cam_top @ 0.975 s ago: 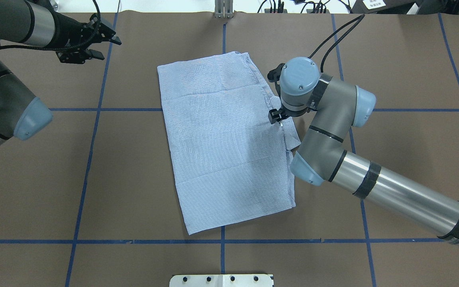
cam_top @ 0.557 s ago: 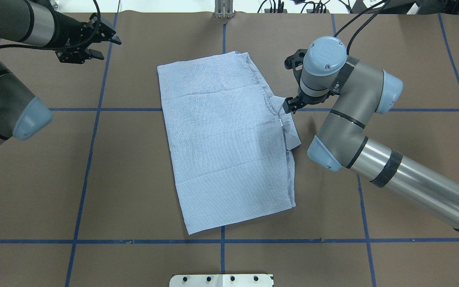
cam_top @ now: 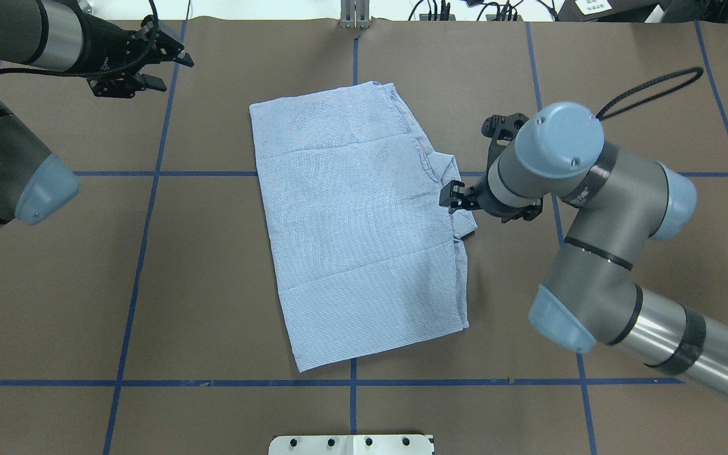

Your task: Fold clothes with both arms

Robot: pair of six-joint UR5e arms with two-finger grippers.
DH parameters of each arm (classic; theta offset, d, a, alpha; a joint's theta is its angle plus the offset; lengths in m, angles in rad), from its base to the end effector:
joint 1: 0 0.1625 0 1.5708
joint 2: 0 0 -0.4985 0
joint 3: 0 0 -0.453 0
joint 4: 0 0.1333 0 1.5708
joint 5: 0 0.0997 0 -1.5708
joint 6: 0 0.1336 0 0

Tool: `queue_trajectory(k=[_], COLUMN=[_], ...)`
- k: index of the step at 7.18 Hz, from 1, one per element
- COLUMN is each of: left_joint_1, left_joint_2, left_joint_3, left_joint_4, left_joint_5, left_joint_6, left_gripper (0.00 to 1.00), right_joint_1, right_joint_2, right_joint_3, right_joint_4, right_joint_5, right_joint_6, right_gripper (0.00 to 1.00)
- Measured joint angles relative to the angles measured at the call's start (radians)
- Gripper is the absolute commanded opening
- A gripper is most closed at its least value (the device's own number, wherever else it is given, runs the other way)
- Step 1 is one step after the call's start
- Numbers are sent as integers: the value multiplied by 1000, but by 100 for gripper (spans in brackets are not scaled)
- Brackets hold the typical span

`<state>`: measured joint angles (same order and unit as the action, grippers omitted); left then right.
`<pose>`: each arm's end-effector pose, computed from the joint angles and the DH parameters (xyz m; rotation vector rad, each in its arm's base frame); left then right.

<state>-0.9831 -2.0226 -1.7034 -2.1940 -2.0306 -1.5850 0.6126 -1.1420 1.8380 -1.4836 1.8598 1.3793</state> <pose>0.3502 -0.6592 0.3104 0.1987 1.2526 -0.5859 -0.5310 -0.4896 0.3458 0.0523 -0.8253 0.2838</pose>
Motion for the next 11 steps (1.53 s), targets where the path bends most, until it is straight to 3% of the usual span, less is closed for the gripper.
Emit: queue_trajectory(k=[3, 4, 6, 11], left_joint_1=[8, 13, 19, 21], left_joint_2=[28, 30, 34, 58], left_joint_3=[-65, -80, -110, -155], left_joint_4=[-9, -13, -17, -17], left_joint_5=[1, 3, 6, 9], left_joint_6=[5, 7, 8, 8], left_gripper=[68, 68, 68, 68], right_joint_1=[-197, -230, -249, -348], right_joint_2=[-43, -89, -198, -222], right_joint_3=[96, 102, 110, 110], right_joint_4=[29, 113, 263, 282], right_joint_5=[-216, -250, -268, -330], right_joint_6=[608, 757, 894, 1020], right_gripper=[100, 100, 100, 98])
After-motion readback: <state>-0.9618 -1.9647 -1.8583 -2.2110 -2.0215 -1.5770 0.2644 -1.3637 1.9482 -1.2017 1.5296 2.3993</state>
